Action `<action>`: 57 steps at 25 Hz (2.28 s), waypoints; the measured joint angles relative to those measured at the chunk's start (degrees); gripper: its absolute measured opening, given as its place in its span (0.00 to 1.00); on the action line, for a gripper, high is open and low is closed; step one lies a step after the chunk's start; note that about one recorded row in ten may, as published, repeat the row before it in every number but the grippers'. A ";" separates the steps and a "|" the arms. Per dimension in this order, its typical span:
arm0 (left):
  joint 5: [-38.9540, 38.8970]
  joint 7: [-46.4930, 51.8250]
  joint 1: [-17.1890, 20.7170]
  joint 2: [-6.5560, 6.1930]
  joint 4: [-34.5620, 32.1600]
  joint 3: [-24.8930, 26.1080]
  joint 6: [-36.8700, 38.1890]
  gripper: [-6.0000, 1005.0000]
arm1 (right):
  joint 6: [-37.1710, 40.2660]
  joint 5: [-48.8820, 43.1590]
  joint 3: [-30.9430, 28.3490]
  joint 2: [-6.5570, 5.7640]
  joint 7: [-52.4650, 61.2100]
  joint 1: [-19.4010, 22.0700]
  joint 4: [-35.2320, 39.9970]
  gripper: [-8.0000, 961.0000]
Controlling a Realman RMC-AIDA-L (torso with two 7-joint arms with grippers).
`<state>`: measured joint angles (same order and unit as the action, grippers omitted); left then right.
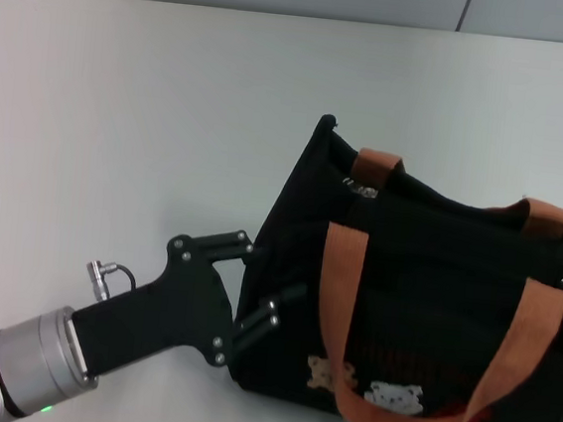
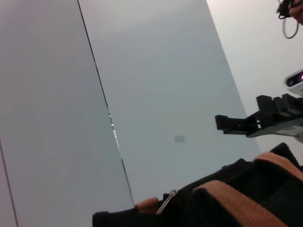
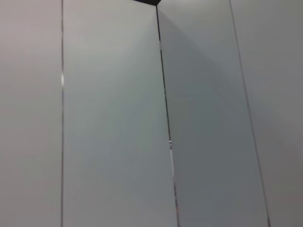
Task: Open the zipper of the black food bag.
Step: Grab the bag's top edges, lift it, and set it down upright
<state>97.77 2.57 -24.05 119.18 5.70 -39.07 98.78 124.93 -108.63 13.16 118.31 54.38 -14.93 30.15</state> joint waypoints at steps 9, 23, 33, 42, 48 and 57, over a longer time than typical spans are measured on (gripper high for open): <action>0.08 -19.20 -0.07 -0.01 -1.16 6.18 2.42 0.23 | -6.24 9.64 -12.23 1.05 -20.32 2.64 -24.04 0.86; -0.85 -36.48 -0.92 -0.24 -12.41 10.19 10.46 0.19 | -25.25 -5.55 -0.43 1.16 -21.45 -7.45 -32.30 0.86; -1.35 -39.27 -1.67 -0.24 -12.42 12.14 11.19 0.17 | -45.56 -15.28 2.39 1.37 -21.78 -20.84 -37.54 0.86; -1.04 -41.90 -1.17 -0.09 -11.04 10.97 13.36 0.17 | -59.90 -15.38 -2.52 1.67 -29.88 -29.60 -43.59 0.86; -1.19 -42.96 -1.00 0.00 -9.80 10.58 12.10 0.17 | -57.47 -15.24 -5.56 1.44 -30.10 -26.89 -43.70 0.86; -1.49 -46.33 -0.51 -0.01 -7.15 10.97 9.03 0.17 | -39.53 -15.36 -23.10 1.22 -32.19 -8.21 -39.61 0.86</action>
<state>96.28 -43.76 -24.55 119.17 -1.45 -28.10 107.81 85.39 -123.99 -9.94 119.53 22.19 -23.15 -9.46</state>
